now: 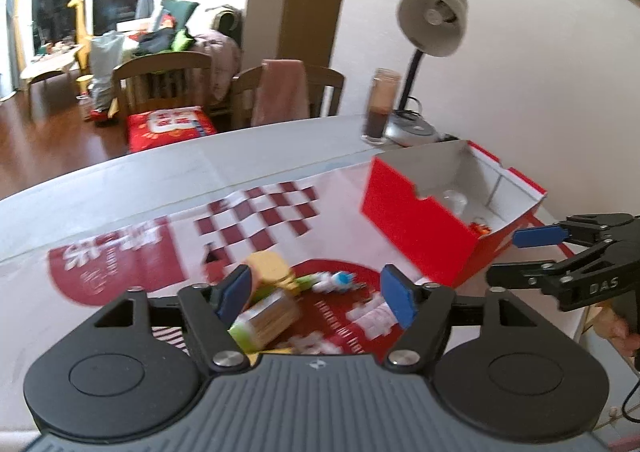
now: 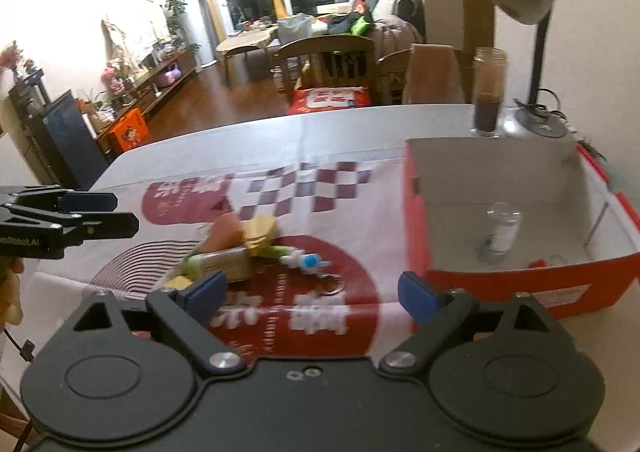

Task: Organize rigid objects
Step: 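Withdraw both grippers from the box back over the table items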

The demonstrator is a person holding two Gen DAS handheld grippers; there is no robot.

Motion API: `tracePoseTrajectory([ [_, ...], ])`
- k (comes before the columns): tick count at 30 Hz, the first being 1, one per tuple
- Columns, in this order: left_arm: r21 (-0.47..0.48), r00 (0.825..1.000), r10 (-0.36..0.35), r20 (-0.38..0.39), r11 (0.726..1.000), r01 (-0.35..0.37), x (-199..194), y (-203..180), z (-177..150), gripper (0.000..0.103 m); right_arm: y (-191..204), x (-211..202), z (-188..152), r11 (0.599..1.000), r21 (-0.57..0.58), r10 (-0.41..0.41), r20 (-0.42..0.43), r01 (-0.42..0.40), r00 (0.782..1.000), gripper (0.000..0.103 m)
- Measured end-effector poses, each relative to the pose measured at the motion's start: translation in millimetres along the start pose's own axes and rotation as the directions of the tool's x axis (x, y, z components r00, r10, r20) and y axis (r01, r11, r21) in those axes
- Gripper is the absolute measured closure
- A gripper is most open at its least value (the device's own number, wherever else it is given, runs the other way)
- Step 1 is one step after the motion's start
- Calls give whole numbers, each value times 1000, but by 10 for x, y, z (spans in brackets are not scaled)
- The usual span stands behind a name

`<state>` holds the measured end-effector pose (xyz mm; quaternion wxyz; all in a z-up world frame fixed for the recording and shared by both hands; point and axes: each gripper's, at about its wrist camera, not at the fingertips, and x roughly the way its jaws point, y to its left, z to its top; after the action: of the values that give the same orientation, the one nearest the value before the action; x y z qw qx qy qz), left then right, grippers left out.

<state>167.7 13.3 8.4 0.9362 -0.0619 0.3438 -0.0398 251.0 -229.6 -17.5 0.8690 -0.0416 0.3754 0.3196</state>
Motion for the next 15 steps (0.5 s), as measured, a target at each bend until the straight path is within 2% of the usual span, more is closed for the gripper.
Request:
tracePoseTrajectory([
  [3, -10, 1000, 29, 7, 1000, -29, -101, 169, -142, 30, 193, 36, -61, 1000, -24, 19, 5, -19, 1000, 5],
  [5, -14, 998, 54, 18, 998, -54, -144, 268, -240, 23, 305, 71, -89, 999, -39, 35, 11, -35, 999, 0],
  [11, -18, 991, 125, 45, 992, -124, -208, 491, -599, 21, 609, 245, -147, 995, -67, 76, 4, -75, 997, 0],
  [15, -49, 994, 102, 26, 994, -101, -151, 601, -805, 21, 777, 445, -164, 990, -95, 98, -26, -100, 995, 0],
])
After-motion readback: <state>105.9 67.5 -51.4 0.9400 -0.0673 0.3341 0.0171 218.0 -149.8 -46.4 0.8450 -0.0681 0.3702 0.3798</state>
